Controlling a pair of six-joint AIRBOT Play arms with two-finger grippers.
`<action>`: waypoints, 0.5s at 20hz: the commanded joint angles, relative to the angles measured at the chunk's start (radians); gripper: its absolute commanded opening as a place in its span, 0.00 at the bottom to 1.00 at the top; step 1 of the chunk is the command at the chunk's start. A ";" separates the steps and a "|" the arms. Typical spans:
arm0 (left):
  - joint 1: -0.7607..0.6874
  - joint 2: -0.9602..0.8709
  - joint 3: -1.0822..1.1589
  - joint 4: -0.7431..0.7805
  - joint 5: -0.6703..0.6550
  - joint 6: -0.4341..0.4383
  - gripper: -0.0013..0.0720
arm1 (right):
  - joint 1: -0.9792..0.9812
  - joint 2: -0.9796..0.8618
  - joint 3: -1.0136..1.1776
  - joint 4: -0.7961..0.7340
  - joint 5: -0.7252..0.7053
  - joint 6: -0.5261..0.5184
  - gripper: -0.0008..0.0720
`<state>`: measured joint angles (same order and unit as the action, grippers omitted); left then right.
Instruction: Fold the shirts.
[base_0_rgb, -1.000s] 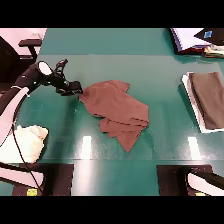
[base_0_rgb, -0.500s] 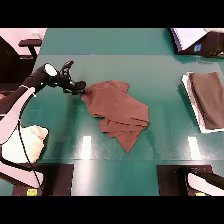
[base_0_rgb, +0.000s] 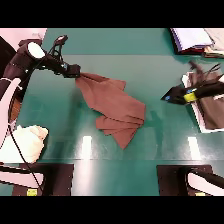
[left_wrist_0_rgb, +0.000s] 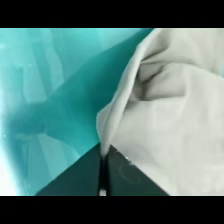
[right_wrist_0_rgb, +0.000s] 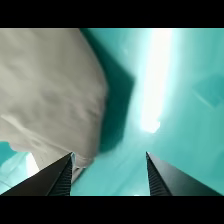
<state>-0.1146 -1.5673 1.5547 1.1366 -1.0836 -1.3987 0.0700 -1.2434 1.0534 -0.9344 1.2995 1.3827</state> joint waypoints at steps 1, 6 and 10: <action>0.000 0.015 0.014 0.008 -0.019 0.005 0.05 | 0.076 -0.098 -0.138 0.118 -0.151 -0.062 0.72; 0.000 0.015 0.014 0.008 -0.031 0.005 0.05 | 0.208 -0.295 -0.012 0.201 -0.246 -0.094 0.65; 0.000 0.019 0.014 0.008 -0.045 0.005 0.05 | 0.243 -0.386 0.122 0.197 -0.246 -0.111 0.03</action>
<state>-0.1150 -1.5520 1.5677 1.1442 -1.1156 -1.3941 0.2813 -1.5631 1.0992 -0.7517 1.0767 1.2930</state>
